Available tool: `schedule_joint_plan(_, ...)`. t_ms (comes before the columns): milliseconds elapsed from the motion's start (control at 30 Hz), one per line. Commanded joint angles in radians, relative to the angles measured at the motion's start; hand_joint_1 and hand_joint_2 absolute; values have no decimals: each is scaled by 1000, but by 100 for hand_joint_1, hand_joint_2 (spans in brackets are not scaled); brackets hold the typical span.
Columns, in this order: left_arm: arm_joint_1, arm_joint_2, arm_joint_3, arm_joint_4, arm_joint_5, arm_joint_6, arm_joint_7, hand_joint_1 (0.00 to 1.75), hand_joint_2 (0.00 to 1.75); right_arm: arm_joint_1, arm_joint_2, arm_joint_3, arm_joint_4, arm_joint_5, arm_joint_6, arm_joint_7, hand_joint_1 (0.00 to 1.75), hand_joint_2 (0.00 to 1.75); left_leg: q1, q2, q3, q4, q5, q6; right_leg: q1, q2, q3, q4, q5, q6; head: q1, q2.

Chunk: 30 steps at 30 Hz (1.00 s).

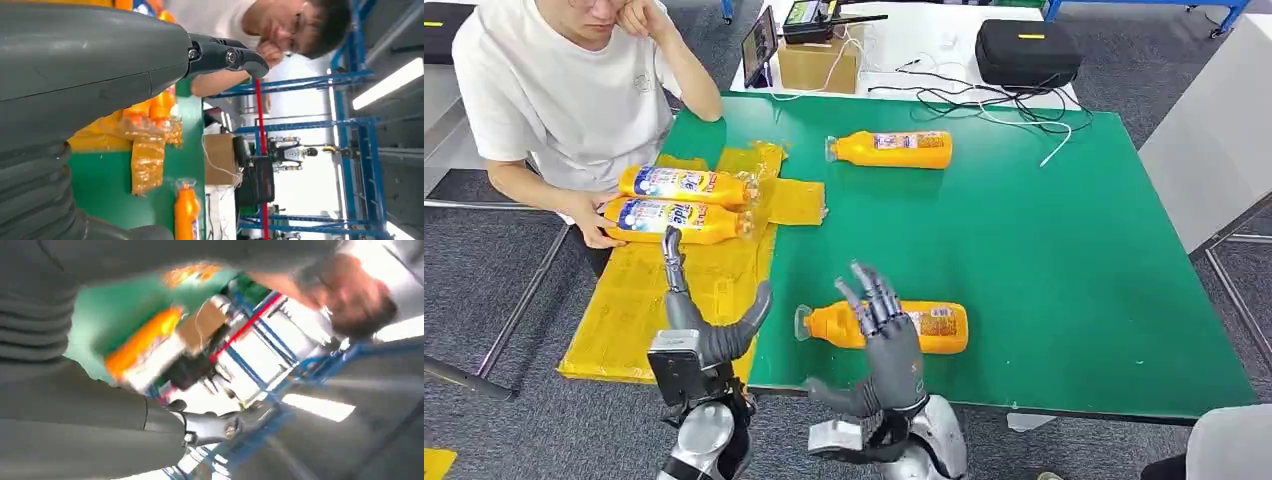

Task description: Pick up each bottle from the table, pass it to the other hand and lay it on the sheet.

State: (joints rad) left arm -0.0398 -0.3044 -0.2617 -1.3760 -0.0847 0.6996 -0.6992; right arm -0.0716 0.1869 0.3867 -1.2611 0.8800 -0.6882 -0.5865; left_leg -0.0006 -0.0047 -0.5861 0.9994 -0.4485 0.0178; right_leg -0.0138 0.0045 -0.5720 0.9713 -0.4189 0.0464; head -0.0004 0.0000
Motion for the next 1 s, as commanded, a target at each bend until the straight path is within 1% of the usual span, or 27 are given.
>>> schedule_joint_plan(33,59,-25,69,-21,-37,-1,1,0,175,-116,-100,-104,161,305,-10,235,0,175,1,0,4,-1,0,-1,1,0,5,-1,0,-2,0,0)
schedule_joint_plan(67,63,-28,79,-27,-47,-1,1,0,175,-145,-122,-65,217,343,-10,307,0,175,0,1,2,0,0,0,0,1,2,-1,0,-1,0,0)
schedule_joint_plan(100,66,-28,83,-28,-54,-1,1,0,175,-169,-150,-24,247,347,-2,371,0,175,0,3,3,-1,-1,-1,1,2,4,-1,0,-1,0,0)
schedule_joint_plan(133,66,-28,84,-28,-57,-1,1,0,175,-175,-157,-13,254,350,2,390,0,175,0,3,3,-1,0,0,1,3,3,-2,1,-1,0,0)
schedule_joint_plan(167,68,-26,83,-18,-64,-1,1,0,175,-196,-177,1,286,379,24,452,0,175,1,4,4,-1,-1,-1,1,3,4,-2,1,-1,0,0)
schedule_joint_plan(200,70,-22,78,-15,-58,-1,1,0,175,-206,-180,-1,311,376,45,478,0,175,1,2,3,-1,-1,0,1,1,3,-1,1,-1,0,0)
schedule_joint_plan(233,70,-22,78,-15,-58,-1,1,0,175,-206,-180,-1,311,376,45,478,0,175,1,2,5,-1,-1,-1,1,1,5,-2,0,-1,0,0)
schedule_joint_plan(300,73,-19,68,-9,-61,-1,1,0,175,-236,-190,6,380,376,74,514,0,175,1,0,4,-1,0,0,1,0,4,-1,0,-1,0,0)
schedule_joint_plan(367,74,-20,67,-7,-65,-1,1,0,175,-247,-190,8,409,364,96,521,0,175,1,2,5,-1,-1,0,1,1,5,-1,0,-1,0,0)
schedule_joint_plan(433,74,-20,68,-5,-66,-1,1,0,175,-255,-187,15,433,358,115,524,0,175,0,1,2,-1,0,0,0,0,3,-1,0,-1,0,0)
schedule_joint_plan(467,75,-22,73,-3,-77,-1,1,0,175,-262,-185,27,461,353,169,541,0,175,0,1,3,0,0,0,1,0,4,-1,0,-1,0,0)
schedule_joint_plan(500,75,-23,75,-3,-80,-1,1,0,175,-264,-186,35,464,353,185,545,0,175,0,1,2,0,0,0,0,0,2,-1,0,-1,0,0)
schedule_joint_plan(533,75,-23,75,-3,-80,-1,1,0,175,-264,-186,35,464,353,185,545,0,175,0,1,4,-1,0,0,1,0,4,-1,0,-1,0,0)
schedule_joint_plan(633,77,-24,83,8,-99,-1,1,0,175,-265,-195,74,478,343,270,582,0,175,0,0,2,0,1,0,0,-1,2,-1,0,-1,0,0)
schedule_joint_plan(700,80,-25,86,5,-102,-1,1,0,175,-262,-199,84,469,331,289,587,0,175,1,1,3,0,-1,0,1,1,4,-1,0,-1,0,0)
schedule_joint_plan(867,83,-23,73,4,-100,-1,1,0,175,-249,-208,102,432,333,286,589,0,175,1,0,4,0,0,0,1,-3,5,-1,-1,-1,0,0)
schedule_joint_plan(967,81,-28,80,7,-108,-1,1,0,175,-248,-222,127,408,380,303,658,0,175,0,0,4,0,0,0,1,-2,4,-1,0,-1,0,0)
schedule_joint_plan(1000,82,-31,84,9,-111,-1,1,0,175,-253,-230,135,412,430,319,724,0,175,0,0,3,-1,1,0,0,-2,3,-1,0,-1,0,0)
